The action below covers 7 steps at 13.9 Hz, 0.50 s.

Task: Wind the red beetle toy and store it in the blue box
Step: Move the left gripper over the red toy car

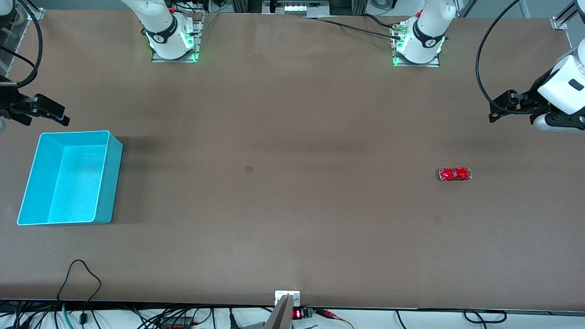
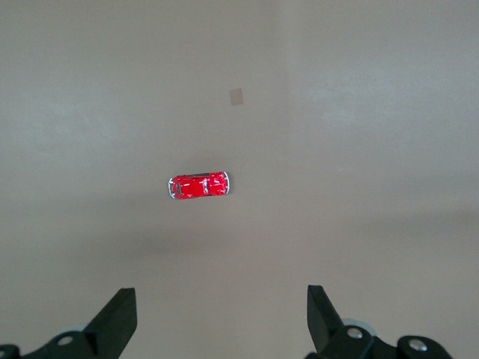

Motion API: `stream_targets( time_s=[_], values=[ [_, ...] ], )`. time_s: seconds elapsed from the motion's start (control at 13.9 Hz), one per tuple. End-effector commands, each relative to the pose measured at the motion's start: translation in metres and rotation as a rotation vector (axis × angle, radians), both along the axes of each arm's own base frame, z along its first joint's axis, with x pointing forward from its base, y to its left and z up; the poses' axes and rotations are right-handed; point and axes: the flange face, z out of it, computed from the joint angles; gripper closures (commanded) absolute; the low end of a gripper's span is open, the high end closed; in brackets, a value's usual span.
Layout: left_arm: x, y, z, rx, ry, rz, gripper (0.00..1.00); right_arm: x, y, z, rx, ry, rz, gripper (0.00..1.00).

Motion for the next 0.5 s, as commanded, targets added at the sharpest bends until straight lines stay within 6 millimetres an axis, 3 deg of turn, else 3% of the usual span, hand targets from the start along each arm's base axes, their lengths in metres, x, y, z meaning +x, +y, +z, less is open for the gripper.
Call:
stream_targets(
  time_s=[0.0, 0.43],
  values=[
    [0.0033, 0.0004, 0.0052, -0.025, 0.005, 0.008, 0.00, -0.0020, 0.0010, 0.0025, -0.013, -0.017, -0.009, 0.00],
    [0.0024, -0.0011, 0.0080, -0.024, 0.013, 0.008, 0.00, -0.0015, 0.0002, 0.0042, -0.013, -0.028, -0.014, 0.00]
  ],
)
